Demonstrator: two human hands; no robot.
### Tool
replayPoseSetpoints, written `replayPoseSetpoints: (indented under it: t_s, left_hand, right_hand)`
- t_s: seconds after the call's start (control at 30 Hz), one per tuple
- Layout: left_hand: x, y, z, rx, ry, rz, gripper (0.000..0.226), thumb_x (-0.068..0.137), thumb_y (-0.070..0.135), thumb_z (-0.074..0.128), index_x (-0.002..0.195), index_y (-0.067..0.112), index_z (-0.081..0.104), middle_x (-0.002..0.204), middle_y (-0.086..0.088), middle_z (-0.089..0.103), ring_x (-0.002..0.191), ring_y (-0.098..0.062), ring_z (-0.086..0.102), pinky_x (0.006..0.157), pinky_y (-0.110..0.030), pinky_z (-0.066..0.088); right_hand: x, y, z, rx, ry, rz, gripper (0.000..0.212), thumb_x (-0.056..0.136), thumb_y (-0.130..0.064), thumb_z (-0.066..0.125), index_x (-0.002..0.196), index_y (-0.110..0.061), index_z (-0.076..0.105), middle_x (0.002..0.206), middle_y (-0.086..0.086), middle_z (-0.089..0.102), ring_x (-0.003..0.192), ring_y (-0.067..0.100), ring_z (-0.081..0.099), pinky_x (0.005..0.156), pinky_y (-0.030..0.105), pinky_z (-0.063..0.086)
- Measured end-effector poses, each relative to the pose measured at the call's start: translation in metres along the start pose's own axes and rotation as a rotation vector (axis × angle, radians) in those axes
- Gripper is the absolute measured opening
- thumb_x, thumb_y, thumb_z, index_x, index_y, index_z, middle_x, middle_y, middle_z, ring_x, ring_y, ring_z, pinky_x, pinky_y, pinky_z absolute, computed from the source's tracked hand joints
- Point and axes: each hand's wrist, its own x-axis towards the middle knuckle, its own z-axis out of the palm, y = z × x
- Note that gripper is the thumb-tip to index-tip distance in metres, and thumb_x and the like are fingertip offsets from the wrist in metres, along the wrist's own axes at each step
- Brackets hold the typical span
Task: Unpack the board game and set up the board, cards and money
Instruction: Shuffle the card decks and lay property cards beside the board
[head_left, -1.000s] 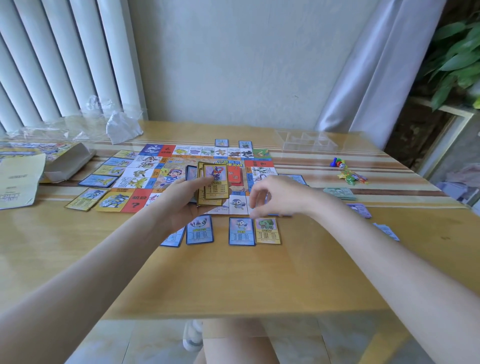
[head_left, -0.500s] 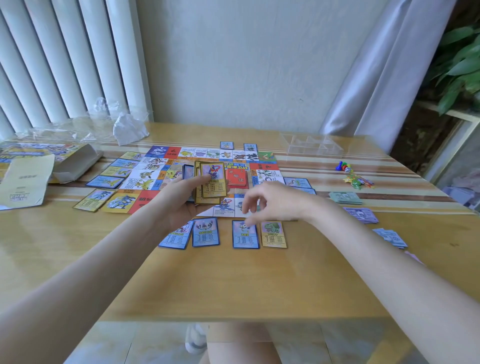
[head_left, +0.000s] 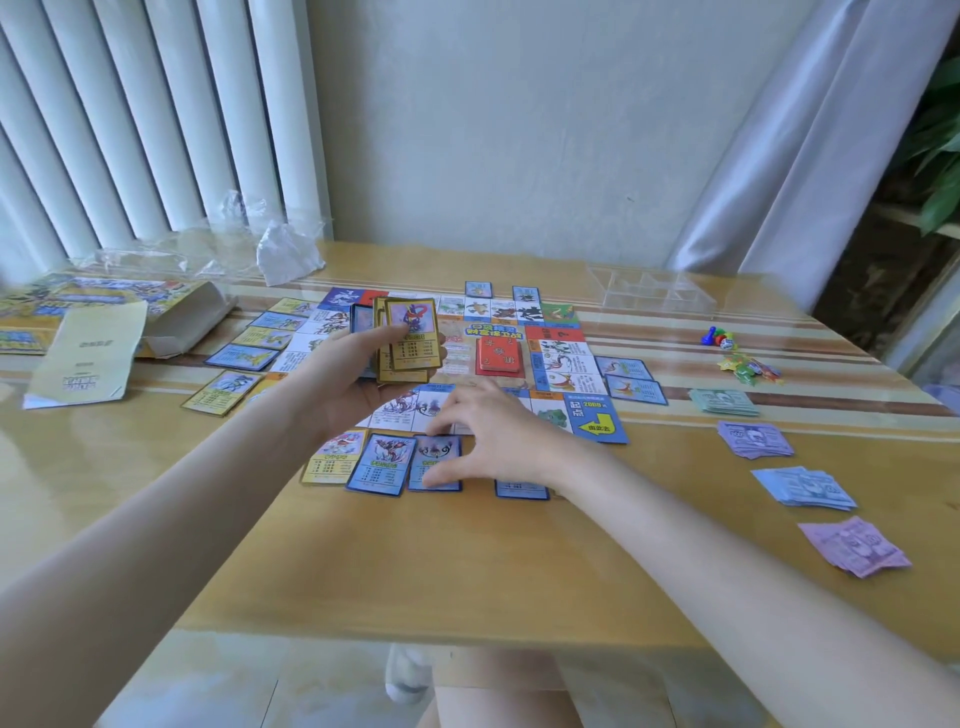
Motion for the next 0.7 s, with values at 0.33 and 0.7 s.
replayPoseSetpoints:
  t_s: [0.33,0.7]
  left_hand:
    - [0.002,0.003,-0.01,-0.009,0.008,-0.018,0.026,0.091,0.013,0.057,0.114,0.001,0.057,0.108,-0.017,0.066,0.084,-0.024,0.068,0.057,-0.028,0.059]
    - [0.004,0.008,-0.021,-0.016,0.02,0.021,0.012,0.091,0.013,0.057,0.096,0.003,0.061,0.084,-0.012,0.072,0.075,-0.023,0.071,0.067,-0.03,0.059]
  right_hand:
    - [0.006,-0.009,-0.01,-0.04,0.064,0.011,0.055,0.076,-0.053,0.067,0.115,-0.014,0.063,0.11,-0.001,0.055,0.108,0.014,0.041,0.084,0.029,0.034]
    - [0.017,-0.033,0.013,-0.029,-0.008,-0.058,0.052,0.081,-0.049,0.065,0.123,-0.02,0.058,0.12,0.001,0.048,0.118,0.018,0.033,0.102,0.04,0.029]
